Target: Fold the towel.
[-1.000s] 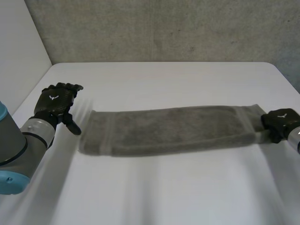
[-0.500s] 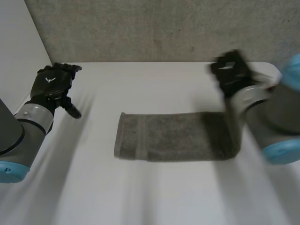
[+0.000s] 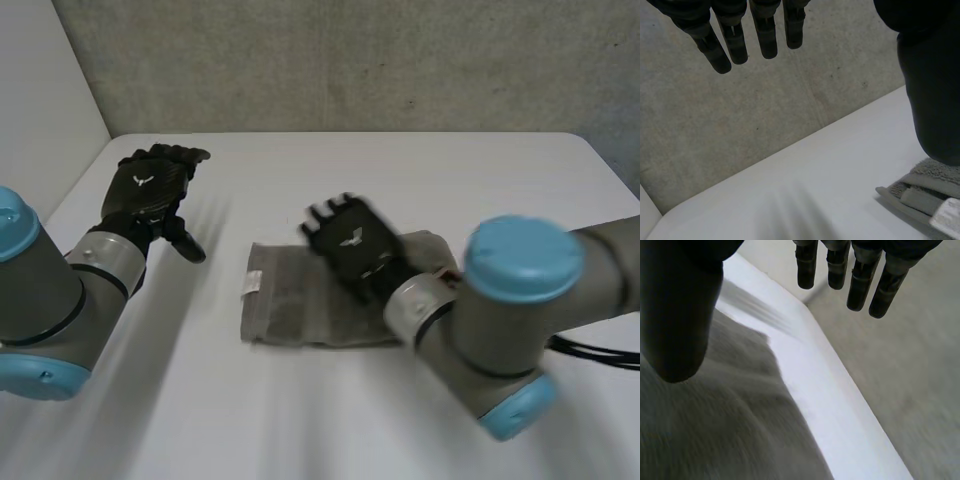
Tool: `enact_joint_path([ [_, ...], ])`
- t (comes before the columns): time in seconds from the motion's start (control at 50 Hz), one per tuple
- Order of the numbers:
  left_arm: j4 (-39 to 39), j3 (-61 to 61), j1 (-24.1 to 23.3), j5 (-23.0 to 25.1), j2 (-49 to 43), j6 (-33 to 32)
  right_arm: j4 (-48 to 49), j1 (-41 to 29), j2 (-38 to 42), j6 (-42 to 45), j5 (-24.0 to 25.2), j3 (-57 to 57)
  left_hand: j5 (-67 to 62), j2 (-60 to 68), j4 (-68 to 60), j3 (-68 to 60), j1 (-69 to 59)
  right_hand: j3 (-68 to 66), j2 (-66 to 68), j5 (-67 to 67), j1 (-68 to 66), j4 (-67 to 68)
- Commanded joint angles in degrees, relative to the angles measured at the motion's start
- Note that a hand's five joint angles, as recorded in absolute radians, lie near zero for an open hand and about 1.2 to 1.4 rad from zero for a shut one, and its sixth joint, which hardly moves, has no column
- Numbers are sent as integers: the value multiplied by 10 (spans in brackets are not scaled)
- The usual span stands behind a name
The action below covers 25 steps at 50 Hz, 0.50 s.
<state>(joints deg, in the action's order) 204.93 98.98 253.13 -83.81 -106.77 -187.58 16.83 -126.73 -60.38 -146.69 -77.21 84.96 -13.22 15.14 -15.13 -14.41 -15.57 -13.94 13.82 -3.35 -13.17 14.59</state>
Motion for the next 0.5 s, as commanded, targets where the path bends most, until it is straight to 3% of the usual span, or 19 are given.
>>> enact_joint_path([
  [0.02, 3, 2, -12, 0, -5, -1, -47, 92, -66, -42, -13, 99, 117, -36, 36, 28, 40, 39, -38, 33, 32, -46],
  [0.2, 3, 4, -21, 0, -8, -1, -40, 174, -67, -31, -7, 190, 117, -36, 36, 28, 40, -5, 6, -11, -13, -1],
  [0.26, 3, 4, -22, 0, -11, -1, -31, 189, -61, -15, 2, 202, 115, -34, 34, 27, 38, -99, 101, -105, -107, 93],
  [0.3, 3, 5, -27, 0, -12, -1, -22, 195, -60, -2, 4, 205, 115, -34, 34, 27, 38, -295, 296, -301, -303, 288],
  [0.32, 3, 5, -27, 0, -12, -1, -22, 195, -60, -2, 4, 205, 115, -34, 34, 27, 38, -296, 297, -302, -304, 290],
  [0.34, 3, 5, -31, 0, -12, -1, -16, 195, -60, -1, 0, 203, 115, -34, 34, 27, 38, -438, 439, -444, -445, 431],
  [0.36, 3, 5, -31, 0, -12, -1, -16, 195, -60, -1, 0, 202, 115, -34, 34, 27, 38, -439, 440, -445, -447, 433],
  [0.4, 3, 5, -33, 0, -12, -1, -7, 192, -55, 4, -9, 193, 117, -36, 36, 28, 40, -660, 661, -666, -667, 653],
  [0.5, 2, 6, -33, -1, -10, 0, 0, 188, -54, 25, -36, 168, 117, -36, 36, 28, 40, -661, 662, -667, -668, 654],
])
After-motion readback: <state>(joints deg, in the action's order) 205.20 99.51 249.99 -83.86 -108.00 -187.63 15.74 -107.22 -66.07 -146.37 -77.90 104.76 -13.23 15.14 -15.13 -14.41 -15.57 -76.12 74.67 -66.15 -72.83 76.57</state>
